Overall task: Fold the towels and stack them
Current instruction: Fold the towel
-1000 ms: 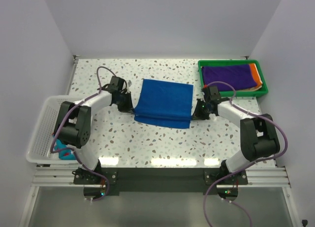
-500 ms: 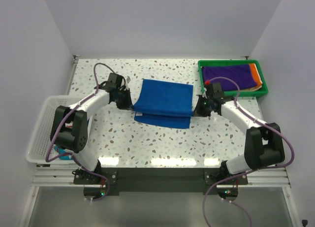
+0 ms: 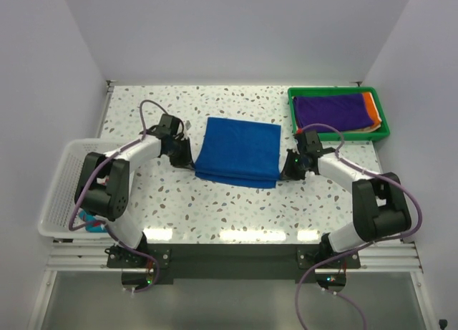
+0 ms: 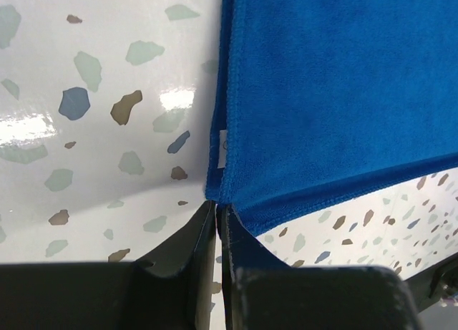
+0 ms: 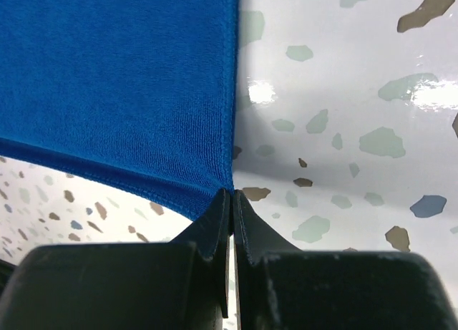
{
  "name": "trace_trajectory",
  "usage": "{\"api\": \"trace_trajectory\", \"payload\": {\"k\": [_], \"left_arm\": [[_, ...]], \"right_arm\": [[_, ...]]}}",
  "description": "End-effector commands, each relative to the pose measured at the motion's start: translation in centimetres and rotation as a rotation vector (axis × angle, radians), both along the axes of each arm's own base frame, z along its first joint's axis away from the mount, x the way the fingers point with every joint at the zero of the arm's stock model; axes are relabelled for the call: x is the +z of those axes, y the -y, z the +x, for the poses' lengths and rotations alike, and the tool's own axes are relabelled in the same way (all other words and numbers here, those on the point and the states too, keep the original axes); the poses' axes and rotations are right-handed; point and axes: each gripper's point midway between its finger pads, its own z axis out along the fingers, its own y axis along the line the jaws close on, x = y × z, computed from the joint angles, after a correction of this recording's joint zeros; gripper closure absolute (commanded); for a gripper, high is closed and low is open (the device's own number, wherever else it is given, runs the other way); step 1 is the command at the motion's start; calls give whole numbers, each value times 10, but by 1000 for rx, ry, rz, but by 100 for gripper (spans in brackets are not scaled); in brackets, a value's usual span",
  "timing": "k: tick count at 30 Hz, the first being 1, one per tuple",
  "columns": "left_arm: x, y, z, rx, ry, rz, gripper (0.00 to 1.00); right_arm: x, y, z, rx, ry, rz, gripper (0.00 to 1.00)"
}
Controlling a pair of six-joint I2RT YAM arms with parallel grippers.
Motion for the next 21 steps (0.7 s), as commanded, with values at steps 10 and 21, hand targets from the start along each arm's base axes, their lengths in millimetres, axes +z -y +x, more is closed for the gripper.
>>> {"api": "trace_trajectory", "payload": {"k": [10, 21], "left_arm": [[-27, -20, -2, 14, -4, 100, 80], [-14, -28, -17, 39, 25, 107, 53]], "right_arm": [[-27, 11, -7, -11, -37, -69, 80], [14, 10, -22, 82, 10, -97, 63]]}}
